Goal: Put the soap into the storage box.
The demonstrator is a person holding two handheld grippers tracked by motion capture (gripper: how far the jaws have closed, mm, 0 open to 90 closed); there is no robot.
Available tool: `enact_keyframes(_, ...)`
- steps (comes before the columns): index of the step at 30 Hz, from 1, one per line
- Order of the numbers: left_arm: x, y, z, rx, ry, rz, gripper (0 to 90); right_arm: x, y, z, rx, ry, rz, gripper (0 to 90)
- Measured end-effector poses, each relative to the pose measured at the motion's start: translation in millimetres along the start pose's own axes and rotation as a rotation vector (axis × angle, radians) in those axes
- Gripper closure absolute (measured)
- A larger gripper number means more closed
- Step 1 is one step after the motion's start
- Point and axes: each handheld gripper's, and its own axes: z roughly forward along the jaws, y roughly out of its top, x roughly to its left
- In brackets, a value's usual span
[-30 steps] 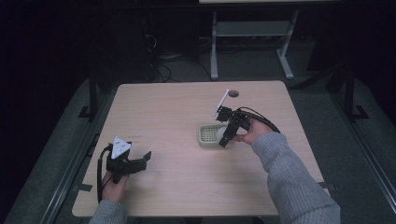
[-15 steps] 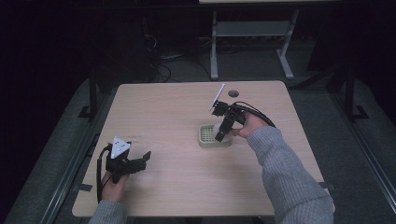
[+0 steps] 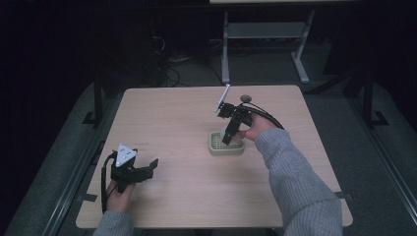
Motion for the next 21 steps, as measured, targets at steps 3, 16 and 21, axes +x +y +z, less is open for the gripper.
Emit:
enact_keyframes(3, 0.4, 0.1, -0.5, 0.005, 0.001, 0.006, 14.8, -0.5, 2.4, 0.9, 0.008, -0.002, 0.007, 23.5)
enact_keyframes(16, -0.6, 0.2, -0.1, 0.005, -0.001, 0.009, 14.8, -8.6, 10.5, 17.9, 0.024, -0.019, 0.035, 23.5)
enact_keyframes(21, -0.9, 0.3, -0.1, 0.005, -0.001, 0.010, 14.8, -10.3, 12.0, 24.0, 0.032, -0.016, 0.052, 23.5)
